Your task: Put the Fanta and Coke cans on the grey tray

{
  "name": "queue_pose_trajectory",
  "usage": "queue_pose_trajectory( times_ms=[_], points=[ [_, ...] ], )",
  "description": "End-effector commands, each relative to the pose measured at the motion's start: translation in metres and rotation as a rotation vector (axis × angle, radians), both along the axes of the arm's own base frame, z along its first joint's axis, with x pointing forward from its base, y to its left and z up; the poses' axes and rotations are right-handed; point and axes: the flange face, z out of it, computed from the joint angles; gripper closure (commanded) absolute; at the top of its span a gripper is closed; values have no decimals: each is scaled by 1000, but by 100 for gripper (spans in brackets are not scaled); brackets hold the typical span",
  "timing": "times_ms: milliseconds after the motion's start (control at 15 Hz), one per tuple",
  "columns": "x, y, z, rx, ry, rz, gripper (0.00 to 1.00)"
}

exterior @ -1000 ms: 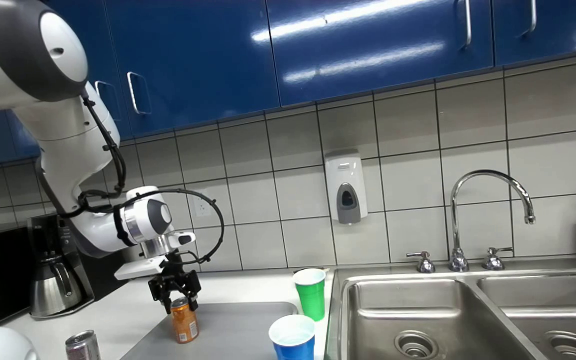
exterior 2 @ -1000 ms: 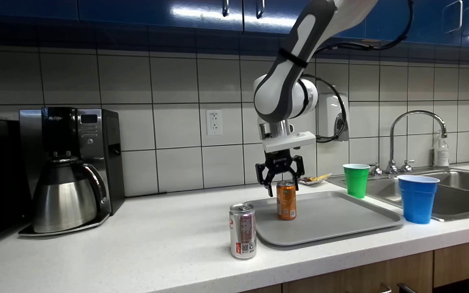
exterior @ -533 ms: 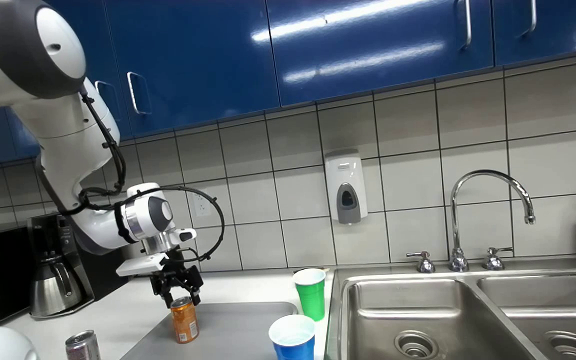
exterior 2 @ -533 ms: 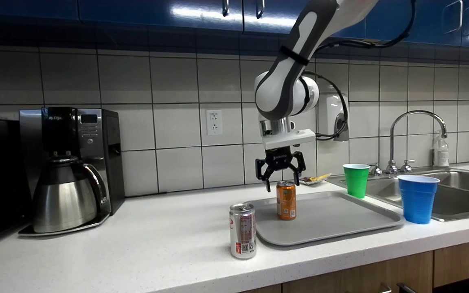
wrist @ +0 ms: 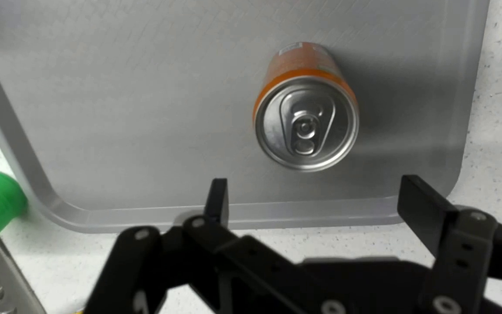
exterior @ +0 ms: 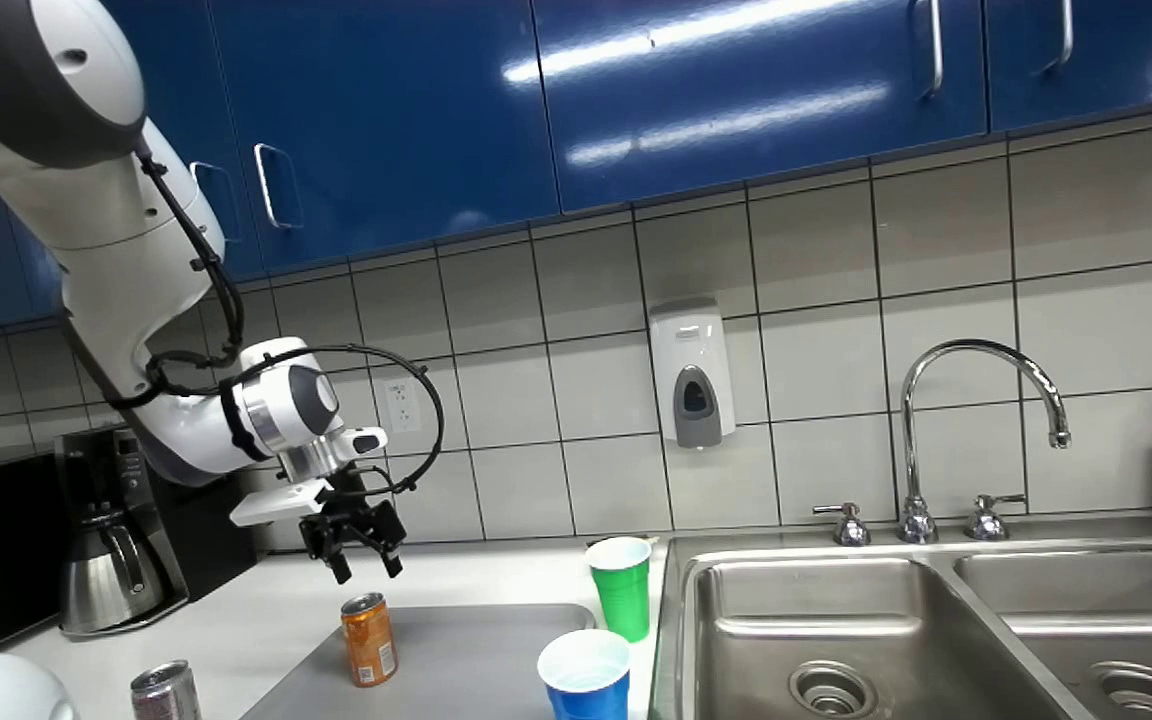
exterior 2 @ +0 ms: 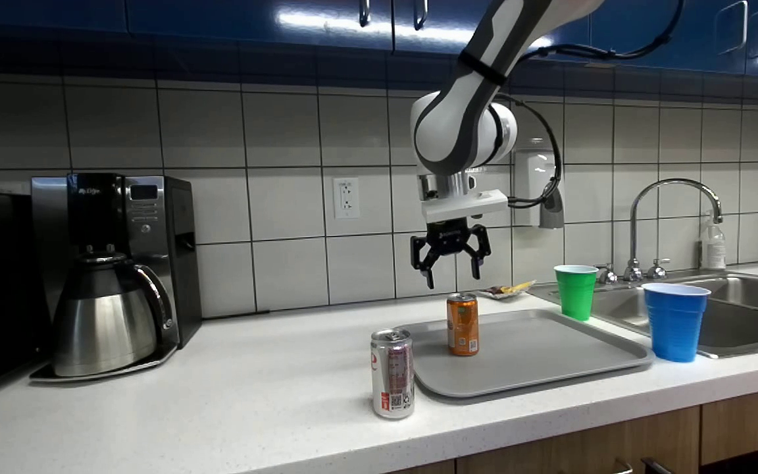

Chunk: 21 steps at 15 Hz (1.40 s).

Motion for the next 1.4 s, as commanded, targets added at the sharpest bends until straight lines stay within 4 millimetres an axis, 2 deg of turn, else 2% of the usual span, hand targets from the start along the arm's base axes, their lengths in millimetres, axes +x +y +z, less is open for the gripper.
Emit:
queue_pose_trajectory(
  times_ms=[0, 267, 733, 1333],
  points=[
    [-10, 5, 25, -16, -56, 8, 0],
    [-15, 19, 42, -19, -87, 50, 0],
    [-37, 62, 64, 16, -113, 150, 0],
    [-77, 99, 71, 75, -102, 268, 0]
  ],
)
